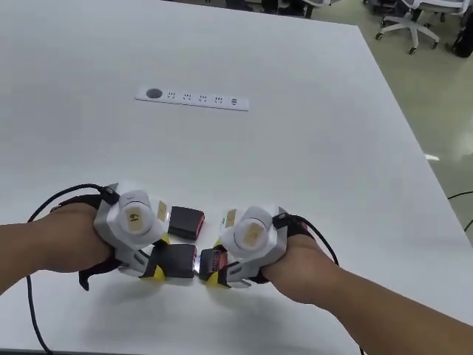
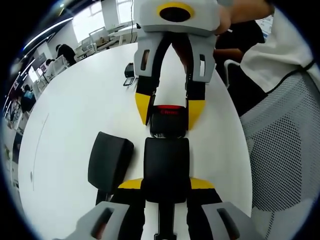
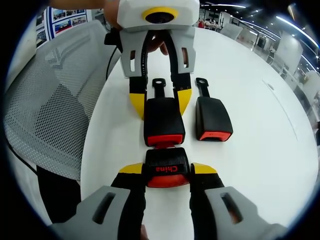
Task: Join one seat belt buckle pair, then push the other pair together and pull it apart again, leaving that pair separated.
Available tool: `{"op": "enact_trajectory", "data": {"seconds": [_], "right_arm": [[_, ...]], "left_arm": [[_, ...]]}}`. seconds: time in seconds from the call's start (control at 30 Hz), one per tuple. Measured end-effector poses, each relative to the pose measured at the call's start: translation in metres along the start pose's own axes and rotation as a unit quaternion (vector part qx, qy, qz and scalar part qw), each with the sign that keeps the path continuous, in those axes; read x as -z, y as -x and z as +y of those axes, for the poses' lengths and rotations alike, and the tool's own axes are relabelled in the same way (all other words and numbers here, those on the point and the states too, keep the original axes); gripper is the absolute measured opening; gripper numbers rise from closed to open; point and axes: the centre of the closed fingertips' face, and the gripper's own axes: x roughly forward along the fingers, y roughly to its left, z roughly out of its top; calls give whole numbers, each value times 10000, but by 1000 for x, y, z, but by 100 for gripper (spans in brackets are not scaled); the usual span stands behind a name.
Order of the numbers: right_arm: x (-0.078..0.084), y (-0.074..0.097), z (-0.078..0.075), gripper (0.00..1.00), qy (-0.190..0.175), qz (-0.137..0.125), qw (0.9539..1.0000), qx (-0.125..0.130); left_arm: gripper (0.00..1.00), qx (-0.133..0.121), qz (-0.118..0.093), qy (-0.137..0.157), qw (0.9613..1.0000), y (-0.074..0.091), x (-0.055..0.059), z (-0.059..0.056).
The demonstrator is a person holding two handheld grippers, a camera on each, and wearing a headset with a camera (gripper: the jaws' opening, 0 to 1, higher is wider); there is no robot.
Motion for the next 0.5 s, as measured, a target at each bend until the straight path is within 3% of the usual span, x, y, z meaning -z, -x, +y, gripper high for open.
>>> {"op": "enact_trajectory", "data": {"seconds": [0.2, 0.5], "right_arm": [[5, 3, -1, 31, 218, 70, 9997, -6], [7, 3, -3, 31, 223, 126, 9997, 30]], "left_arm": [[31, 12, -150, 10, 9999, 1, 2, 2], [30, 47, -73, 7, 10000, 0, 4, 3]]}}
